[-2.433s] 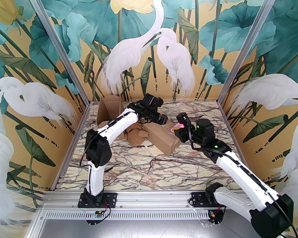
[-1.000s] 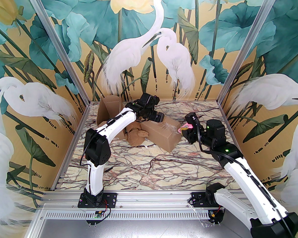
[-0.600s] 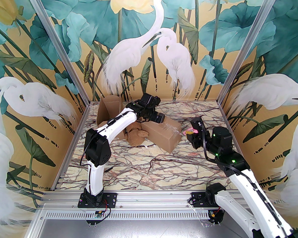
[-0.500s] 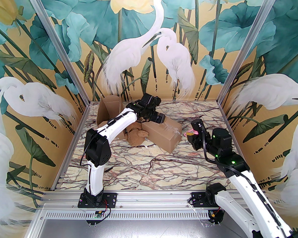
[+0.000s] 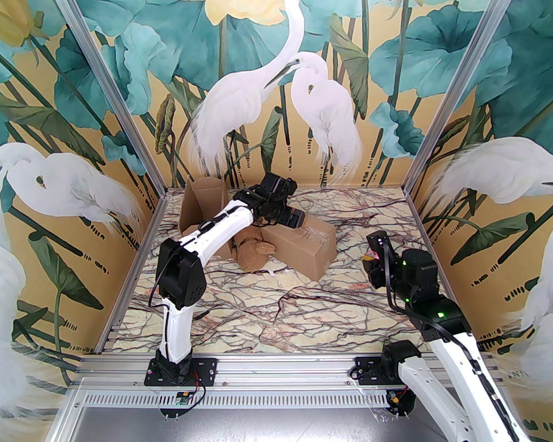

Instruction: Unpack the express box

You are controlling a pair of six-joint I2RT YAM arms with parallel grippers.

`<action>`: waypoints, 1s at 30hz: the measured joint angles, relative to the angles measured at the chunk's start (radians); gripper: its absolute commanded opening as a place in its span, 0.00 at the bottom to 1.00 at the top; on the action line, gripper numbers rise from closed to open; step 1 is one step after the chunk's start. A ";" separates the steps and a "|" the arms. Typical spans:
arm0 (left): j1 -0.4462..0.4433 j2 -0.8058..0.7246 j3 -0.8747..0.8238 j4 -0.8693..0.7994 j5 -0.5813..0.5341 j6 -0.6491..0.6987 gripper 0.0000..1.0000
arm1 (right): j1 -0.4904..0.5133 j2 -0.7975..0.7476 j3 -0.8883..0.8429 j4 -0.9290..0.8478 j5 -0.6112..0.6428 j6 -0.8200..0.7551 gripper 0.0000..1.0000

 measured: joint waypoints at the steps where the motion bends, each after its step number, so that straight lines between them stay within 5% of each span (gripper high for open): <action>1: 0.000 0.000 0.000 0.000 0.000 0.000 0.92 | 0.000 0.000 0.000 0.002 -0.003 0.000 0.00; 17: -0.049 -0.023 -0.003 -0.018 -0.037 0.053 1.00 | 0.000 0.150 0.141 0.102 -0.218 0.060 0.00; 30: -0.076 -0.354 -0.324 0.265 0.033 0.283 0.99 | 0.000 0.296 0.342 0.100 -0.210 0.136 0.00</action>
